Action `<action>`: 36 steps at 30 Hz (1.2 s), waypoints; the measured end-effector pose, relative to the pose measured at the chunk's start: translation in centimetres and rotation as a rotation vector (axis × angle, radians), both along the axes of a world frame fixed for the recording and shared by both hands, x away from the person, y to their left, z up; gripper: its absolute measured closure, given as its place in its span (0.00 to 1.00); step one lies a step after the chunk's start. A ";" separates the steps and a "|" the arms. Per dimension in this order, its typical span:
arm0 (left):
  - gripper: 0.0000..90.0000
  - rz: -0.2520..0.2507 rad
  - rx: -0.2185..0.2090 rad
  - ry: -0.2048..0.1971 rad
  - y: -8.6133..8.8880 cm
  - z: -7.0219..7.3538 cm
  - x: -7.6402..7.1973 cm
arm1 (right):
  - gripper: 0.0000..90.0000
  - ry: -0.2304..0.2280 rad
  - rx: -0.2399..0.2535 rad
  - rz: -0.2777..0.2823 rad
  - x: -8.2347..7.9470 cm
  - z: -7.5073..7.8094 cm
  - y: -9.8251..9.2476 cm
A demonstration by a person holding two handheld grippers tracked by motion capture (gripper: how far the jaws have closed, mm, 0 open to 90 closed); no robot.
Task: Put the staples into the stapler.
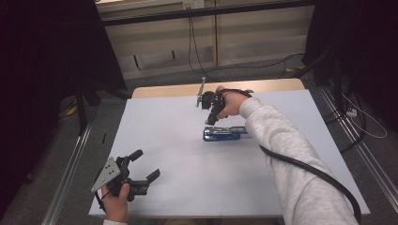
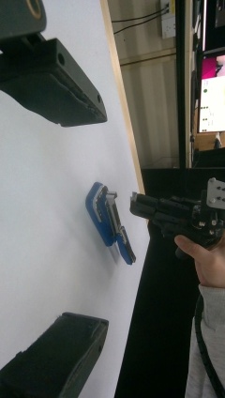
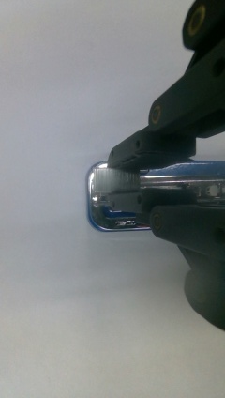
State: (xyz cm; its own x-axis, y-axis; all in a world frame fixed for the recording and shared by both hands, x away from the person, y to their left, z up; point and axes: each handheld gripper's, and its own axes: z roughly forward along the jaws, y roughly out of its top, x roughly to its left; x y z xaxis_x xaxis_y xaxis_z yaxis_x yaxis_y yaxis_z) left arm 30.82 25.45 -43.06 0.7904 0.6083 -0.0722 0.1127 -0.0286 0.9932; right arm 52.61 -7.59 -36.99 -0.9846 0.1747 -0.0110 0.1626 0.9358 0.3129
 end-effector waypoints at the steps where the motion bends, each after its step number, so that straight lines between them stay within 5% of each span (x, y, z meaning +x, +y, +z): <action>1: 0.04 -0.002 0.000 -0.001 0.0 0.0 0.0 | 0.88 0.002 0.006 0.000 0.0 -0.1 0.2; 36: 0.04 -0.010 0.016 0.012 -0.1 -0.1 0.0 | 0.88 0.020 0.005 -0.003 -0.2 -1.7 0.0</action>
